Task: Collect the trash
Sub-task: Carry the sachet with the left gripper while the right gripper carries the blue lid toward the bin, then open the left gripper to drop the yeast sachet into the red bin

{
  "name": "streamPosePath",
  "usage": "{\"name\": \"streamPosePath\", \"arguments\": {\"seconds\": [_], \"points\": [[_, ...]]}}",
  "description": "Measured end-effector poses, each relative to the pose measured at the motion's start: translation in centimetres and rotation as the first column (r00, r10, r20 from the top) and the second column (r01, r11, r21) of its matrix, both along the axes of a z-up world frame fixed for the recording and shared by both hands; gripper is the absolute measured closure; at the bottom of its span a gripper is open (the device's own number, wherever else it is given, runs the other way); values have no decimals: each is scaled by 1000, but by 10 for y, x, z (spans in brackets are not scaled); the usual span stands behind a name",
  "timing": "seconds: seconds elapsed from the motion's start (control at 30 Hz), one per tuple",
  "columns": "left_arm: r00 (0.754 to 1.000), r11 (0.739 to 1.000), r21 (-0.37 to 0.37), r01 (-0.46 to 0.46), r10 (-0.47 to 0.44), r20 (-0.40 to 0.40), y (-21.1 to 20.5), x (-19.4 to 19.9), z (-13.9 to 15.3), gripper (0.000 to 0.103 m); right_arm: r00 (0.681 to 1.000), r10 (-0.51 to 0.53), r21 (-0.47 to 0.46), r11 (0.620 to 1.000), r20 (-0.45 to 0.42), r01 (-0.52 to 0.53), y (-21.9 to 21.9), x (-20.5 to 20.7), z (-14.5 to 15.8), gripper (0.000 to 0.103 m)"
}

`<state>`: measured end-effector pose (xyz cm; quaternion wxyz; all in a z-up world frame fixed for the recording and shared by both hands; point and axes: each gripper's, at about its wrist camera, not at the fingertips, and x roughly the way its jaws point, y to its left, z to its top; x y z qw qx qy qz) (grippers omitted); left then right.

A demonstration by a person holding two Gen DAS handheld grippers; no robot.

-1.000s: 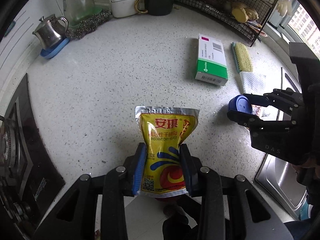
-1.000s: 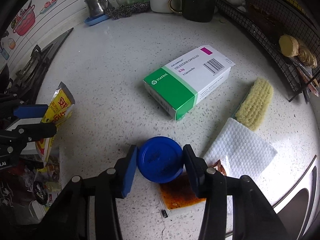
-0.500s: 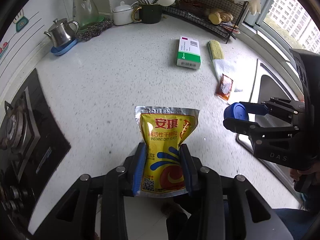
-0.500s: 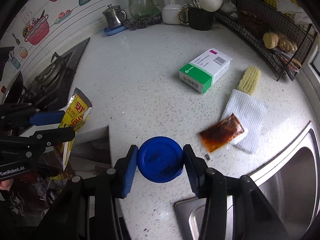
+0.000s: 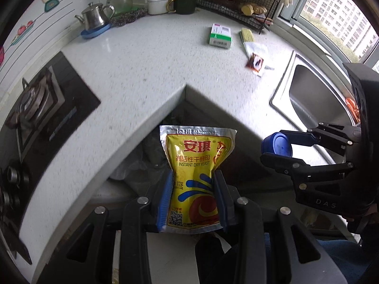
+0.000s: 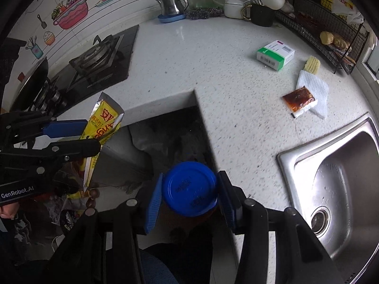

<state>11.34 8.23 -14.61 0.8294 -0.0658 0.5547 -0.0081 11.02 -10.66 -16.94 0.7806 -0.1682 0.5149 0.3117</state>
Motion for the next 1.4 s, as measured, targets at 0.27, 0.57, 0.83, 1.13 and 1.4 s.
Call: {"name": "streamPosePath", "arguments": {"seconds": [0.27,0.57,0.83,1.13,1.4], "points": [[997,999,-38,-13,11,-70,-2,-41,-43,71,999,21,-53,998,-35,-23,9,-36,-33,60],[985,996,-68,-65,53,-161,2,-53,-113,71,994,17,-81,996,-109,-26,21,-49,-92,60],[971,988,-115,-107,79,-224,9,-43,-212,70,995,-9,-137,991,-99,-5,30,-34,-174,60],[960,986,-150,-68,24,-278,-2,-21,-324,69,992,-55,-164,986,-117,35,32,-12,-276,60],[955,986,-167,23,-71,-286,-14,10,-397,66,985,-99,-203,977,-145,68,16,10,-344,60]]}}
